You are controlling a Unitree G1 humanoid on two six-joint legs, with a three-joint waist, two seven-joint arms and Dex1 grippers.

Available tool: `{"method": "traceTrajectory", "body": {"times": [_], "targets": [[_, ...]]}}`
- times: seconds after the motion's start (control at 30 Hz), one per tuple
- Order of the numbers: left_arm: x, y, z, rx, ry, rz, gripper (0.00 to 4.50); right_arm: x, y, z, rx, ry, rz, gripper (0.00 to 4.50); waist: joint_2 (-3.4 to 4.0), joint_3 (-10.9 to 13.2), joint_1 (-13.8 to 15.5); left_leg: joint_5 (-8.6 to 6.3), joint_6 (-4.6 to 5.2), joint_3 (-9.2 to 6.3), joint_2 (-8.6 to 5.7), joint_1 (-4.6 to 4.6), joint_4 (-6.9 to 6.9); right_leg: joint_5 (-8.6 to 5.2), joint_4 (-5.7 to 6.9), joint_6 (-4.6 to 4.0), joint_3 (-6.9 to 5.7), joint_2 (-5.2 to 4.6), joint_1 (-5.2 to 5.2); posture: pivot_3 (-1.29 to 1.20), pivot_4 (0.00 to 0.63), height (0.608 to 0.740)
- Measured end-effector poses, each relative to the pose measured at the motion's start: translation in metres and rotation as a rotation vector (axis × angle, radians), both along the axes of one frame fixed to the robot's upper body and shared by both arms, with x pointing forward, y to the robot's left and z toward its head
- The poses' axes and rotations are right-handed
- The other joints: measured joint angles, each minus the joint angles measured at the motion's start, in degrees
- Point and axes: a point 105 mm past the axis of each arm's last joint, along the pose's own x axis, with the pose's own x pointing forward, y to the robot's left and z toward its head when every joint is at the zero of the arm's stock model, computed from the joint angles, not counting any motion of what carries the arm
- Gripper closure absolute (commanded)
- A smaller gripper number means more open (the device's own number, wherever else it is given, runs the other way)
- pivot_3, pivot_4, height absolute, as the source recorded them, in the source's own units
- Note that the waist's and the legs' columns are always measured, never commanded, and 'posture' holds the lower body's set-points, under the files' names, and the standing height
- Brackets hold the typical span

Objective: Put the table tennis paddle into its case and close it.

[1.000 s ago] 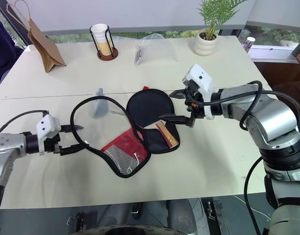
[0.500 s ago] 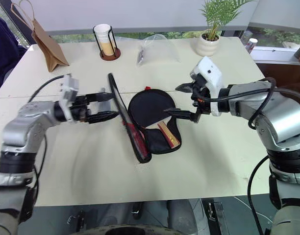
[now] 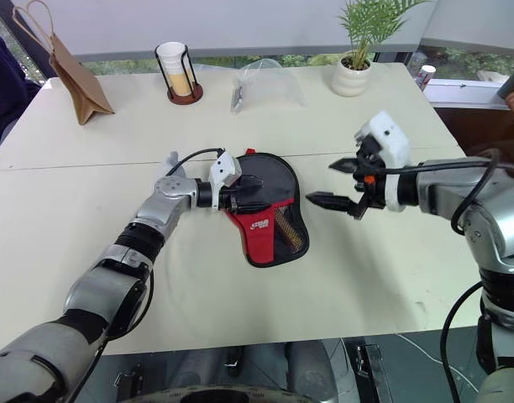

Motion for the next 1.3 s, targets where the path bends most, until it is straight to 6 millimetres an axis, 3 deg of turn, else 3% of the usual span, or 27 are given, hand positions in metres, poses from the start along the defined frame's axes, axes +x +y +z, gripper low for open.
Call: {"method": "traceTrajectory", "body": {"times": [0.23,0.47,0.73,1.13,1.23,1.3], "targets": [[-0.019,0.028,0.049,-0.083,-0.093,-0.031,0.52,0.010,0.001,-0.040,0.092,0.236,-0.041,0.03,0.04,-0.02,0.09,0.00,-0.01,0.00,-0.03,-0.05,0.01,0.00,-0.07,-0.01,0.11,-0.05,0.01,0.00,0.150,0.734],[-0.057,0.055,0.077,-0.127,-0.101,-0.025,0.52,0.021,0.015,-0.064,0.170,0.395,-0.028,0.03,0.06,-0.02,0.02,0.00,-0.03,-0.03,-0.02,-0.03,0.01,0.00,-0.04,-0.02,0.11,-0.02,0.01,0.00,0.150,0.734],[-0.071,0.070,0.079,-0.125,-0.087,0.052,0.52,0.027,0.018,-0.085,0.195,0.491,-0.043,0.03,0.06,-0.02,0.19,0.01,-0.04,-0.02,-0.07,-0.03,0.03,0.00,-0.07,-0.02,0.09,-0.01,0.05,0.00,0.150,0.734],[-0.077,0.074,0.078,-0.125,-0.094,0.099,0.52,0.033,0.021,-0.089,0.242,0.528,-0.044,0.03,0.05,-0.03,0.02,0.02,-0.06,-0.03,-0.04,0.12,0.02,0.00,-0.05,-0.02,0.09,0.02,0.14,0.00,0.150,0.734],[-0.077,0.073,0.080,-0.128,-0.104,0.103,0.52,0.033,0.025,-0.091,0.240,0.529,-0.044,0.77,0.03,-0.09,-0.04,0.02,-0.06,-0.03,-0.04,0.14,0.02,0.00,-0.05,-0.02,0.09,0.02,0.16,0.00,0.150,0.734],[-0.077,0.073,0.080,-0.128,-0.105,0.107,0.52,0.034,0.023,-0.093,0.222,0.523,-0.057,0.77,0.04,-0.09,-0.03,0.02,-0.06,-0.03,-0.04,0.14,0.02,0.00,-0.05,-0.02,0.09,0.02,0.15,0.00,0.150,0.734]]}}
